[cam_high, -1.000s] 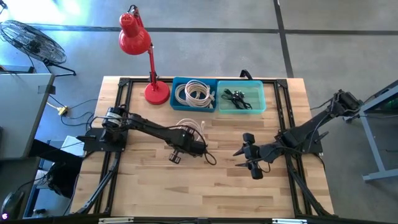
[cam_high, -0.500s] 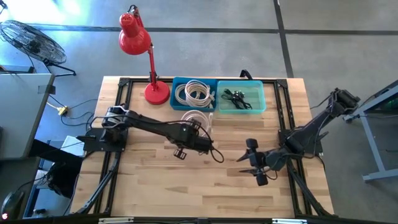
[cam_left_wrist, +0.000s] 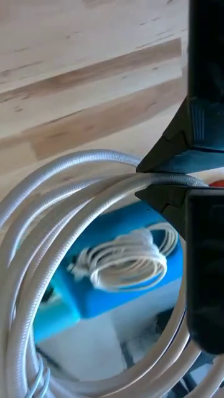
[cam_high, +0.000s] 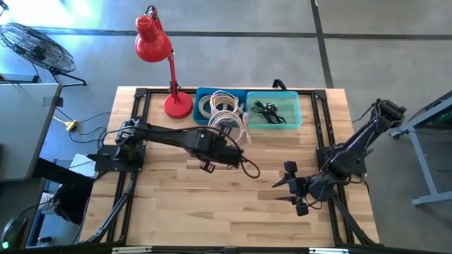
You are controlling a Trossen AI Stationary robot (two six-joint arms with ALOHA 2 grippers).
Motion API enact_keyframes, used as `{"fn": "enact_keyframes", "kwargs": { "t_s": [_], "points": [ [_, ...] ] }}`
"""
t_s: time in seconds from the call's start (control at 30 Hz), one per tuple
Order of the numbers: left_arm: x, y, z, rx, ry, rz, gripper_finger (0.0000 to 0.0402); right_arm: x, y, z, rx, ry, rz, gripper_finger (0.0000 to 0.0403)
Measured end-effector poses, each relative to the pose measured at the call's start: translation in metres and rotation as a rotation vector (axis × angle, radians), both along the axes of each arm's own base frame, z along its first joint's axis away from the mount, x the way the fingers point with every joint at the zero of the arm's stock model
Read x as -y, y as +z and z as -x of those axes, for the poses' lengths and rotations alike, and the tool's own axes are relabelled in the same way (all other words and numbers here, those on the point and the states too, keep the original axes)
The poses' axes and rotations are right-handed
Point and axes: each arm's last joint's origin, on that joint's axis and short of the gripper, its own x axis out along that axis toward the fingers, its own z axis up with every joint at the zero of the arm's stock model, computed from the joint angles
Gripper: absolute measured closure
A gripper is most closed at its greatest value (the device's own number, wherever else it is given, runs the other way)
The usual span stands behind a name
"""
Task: Pick & Place USB Port
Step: Put the brown charger cable into the blue bin
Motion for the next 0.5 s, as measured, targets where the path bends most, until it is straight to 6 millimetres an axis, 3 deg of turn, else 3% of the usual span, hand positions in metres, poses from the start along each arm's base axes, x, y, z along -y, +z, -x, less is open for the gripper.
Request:
{"fn": "enact_keyframes", "kwargs": {
  "t_s": [0.5],
  "points": [
    [-0.007, 0.085, 0.011, 0.281, 0.002, -0.136, 0.0392, -0.007, 0.001, 0.007, 0.024, -0.013, 0.010, 0.0206]
  ]
}}
